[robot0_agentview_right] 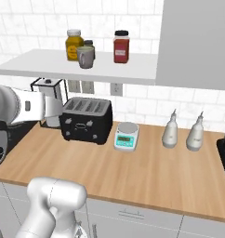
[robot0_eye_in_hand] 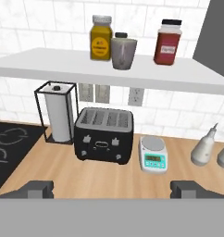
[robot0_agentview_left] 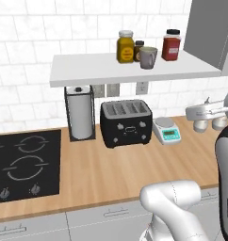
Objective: Gather all objects into one cabinet and sort the glasses and bowls to opposite sides.
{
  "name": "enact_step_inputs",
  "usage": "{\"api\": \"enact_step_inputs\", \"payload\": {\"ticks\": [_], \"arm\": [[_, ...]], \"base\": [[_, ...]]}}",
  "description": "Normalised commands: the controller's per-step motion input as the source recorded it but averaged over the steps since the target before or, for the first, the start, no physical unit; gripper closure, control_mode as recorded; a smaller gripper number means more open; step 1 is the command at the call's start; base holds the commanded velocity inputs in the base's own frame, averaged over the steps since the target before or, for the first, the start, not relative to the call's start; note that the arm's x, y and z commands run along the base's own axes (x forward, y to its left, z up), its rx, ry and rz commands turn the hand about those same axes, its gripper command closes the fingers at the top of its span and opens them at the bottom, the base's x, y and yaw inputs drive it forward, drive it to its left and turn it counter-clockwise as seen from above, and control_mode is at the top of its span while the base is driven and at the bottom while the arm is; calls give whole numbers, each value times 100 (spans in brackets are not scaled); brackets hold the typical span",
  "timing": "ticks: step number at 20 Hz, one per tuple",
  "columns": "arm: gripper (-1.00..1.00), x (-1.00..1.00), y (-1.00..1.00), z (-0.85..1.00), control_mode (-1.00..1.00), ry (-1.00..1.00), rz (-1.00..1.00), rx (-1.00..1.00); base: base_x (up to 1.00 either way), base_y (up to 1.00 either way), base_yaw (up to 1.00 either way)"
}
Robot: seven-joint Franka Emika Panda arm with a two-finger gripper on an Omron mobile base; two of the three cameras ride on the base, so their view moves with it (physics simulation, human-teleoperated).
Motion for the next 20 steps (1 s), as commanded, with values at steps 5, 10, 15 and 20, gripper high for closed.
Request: {"api": "enact_step_inputs", "payload": {"ticks": [5,10,15,20], "arm": [[-100,0,0,0,100,0,0,0],[-100,-7,1,15,-100,-1,0,-5],[-100,-42,3,68,-100,-10,3,-25],[-100,3,-1,74,-100,-5,2,-11]], "base": [[0,0,0],[0,0,0],[0,0,0],[0,0,0]]}}
